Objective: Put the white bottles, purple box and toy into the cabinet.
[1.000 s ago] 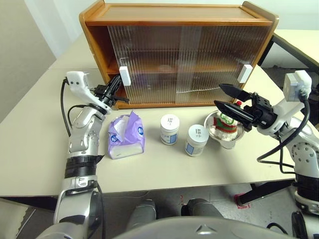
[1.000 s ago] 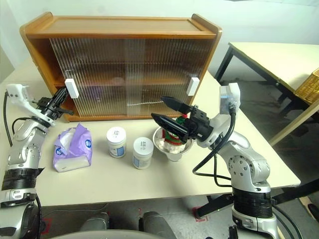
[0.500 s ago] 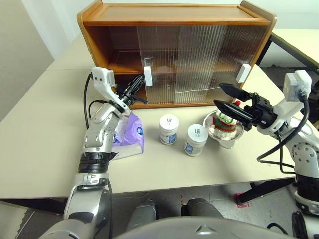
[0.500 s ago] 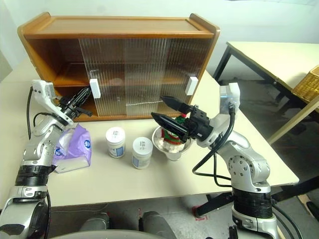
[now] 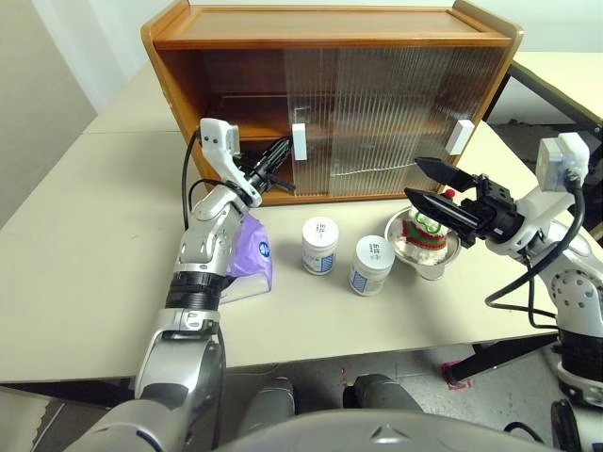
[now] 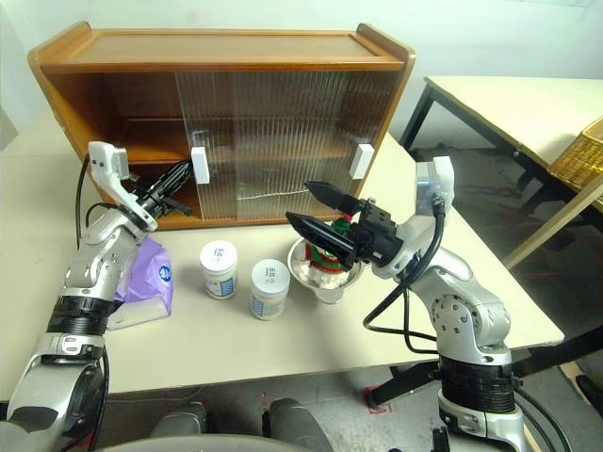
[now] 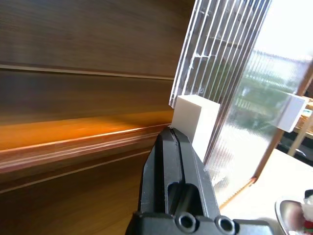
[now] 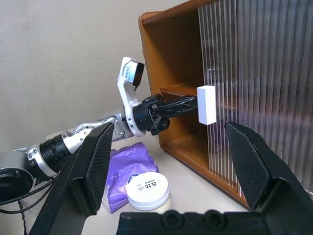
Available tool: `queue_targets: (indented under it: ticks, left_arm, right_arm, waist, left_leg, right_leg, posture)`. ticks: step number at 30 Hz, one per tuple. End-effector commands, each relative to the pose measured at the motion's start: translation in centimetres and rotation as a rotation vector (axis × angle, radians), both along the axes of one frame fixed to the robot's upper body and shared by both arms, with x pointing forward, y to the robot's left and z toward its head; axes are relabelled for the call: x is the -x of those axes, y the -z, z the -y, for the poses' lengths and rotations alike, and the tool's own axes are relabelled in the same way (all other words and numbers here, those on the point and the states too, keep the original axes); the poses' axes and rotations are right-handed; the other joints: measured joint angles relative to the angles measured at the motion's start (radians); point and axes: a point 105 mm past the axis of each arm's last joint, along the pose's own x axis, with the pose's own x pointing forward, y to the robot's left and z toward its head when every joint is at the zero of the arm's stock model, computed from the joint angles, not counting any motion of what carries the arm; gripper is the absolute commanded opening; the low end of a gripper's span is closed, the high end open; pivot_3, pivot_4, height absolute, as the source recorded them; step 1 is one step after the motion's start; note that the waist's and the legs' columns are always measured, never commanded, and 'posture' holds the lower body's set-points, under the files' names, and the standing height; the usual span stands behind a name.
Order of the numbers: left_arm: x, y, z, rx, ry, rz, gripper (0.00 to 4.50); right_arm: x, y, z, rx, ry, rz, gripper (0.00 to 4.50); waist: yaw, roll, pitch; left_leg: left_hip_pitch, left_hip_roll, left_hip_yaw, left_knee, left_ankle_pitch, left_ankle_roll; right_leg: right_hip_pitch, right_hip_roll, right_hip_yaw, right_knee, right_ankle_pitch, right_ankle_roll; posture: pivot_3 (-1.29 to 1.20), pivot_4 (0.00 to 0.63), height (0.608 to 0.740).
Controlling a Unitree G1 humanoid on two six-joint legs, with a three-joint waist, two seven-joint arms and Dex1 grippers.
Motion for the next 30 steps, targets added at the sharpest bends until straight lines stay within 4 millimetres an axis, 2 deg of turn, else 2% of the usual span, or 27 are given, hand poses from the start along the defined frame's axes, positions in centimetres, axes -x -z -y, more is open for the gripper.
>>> queue_targets:
  ticks: [1,4,14,21,23,28,30]
  left_arm:
    - [-0.1,-0.1,1.3,-0.014,0.047,0.005,0.02]
    - [0.0,-0.1,1.7,-0.012,0.065,0.007,0.02]
    - [-0.3,-0.1,3.4,0.007,0.113,0.002,0.02]
    - [-0.6,0.1,3.8,0.011,0.119,0.001,0.02]
    - [-0.8,-0.2,3.6,0.028,0.103,0.01,0.02]
    - [-0.4,-2.2,1.1,0.107,0.023,0.07,0.02]
    - [0.0,-2.8,0.5,0.115,0.009,0.09,0.38]
  right_arm:
    - [0.2,-0.4,0.1,0.002,0.01,0.024,4.5]
    - [0.1,-0.4,0.2,0.003,0.013,0.025,4.5]
    - [0.0,-0.4,0.2,0.007,0.015,0.026,4.5]
    - [0.0,-0.4,0.3,0.01,0.021,0.027,4.5]
    - [0.0,-0.4,0.2,0.01,0.02,0.026,4.5]
    - [-0.1,-0.3,0.1,0.008,0.011,0.023,4.5]
    - [-0.2,-0.3,0.0,0.008,0.005,0.021,4.5]
  waist:
    - [-0.001,0.0,0.0]
    - [-0.006,0.0,0.0]
    - [-0.01,0.0,0.0]
    - [-0.01,0.0,0.0]
    - [-0.01,0.0,0.0]
    - [-0.013,0.0,0.0]
    - [-0.013,0.0,0.0]
  left_leg:
    - [0.0,0.0,0.0,0.0,0.0,0.0]
    - [0.0,0.0,0.0,0.0,0.0,0.001]
    - [-0.003,0.001,0.0,0.001,-0.002,0.004]
    - [-0.003,0.001,0.001,0.002,-0.003,0.005]
    - [-0.003,0.001,0.001,0.002,-0.003,0.005]
    - [-0.003,0.001,0.001,0.003,-0.003,0.005]
    - [-0.003,0.001,0.002,0.003,-0.003,0.005]
  right_leg:
    - [0.0,0.0,0.0,0.0,0.001,0.001]
    - [0.0,0.001,0.0,-0.001,0.004,0.006]
    - [0.001,0.001,0.001,-0.007,0.006,0.01]
    - [0.001,0.001,0.001,-0.008,0.008,0.012]
    - [0.002,0.001,0.001,-0.009,0.008,0.012]
    - [0.002,0.001,0.001,-0.01,0.01,0.013]
    - [0.002,0.002,0.001,-0.01,0.01,0.013]
  posture:
    - [-0.19,0.023,0.74]
    - [-0.19,0.022,0.74]
    - [-0.2,0.018,0.74]
    - [-0.2,0.015,0.74]
    - [-0.19,0.014,0.74]
    - [-0.18,0.015,0.74]
    - [-0.16,0.014,0.74]
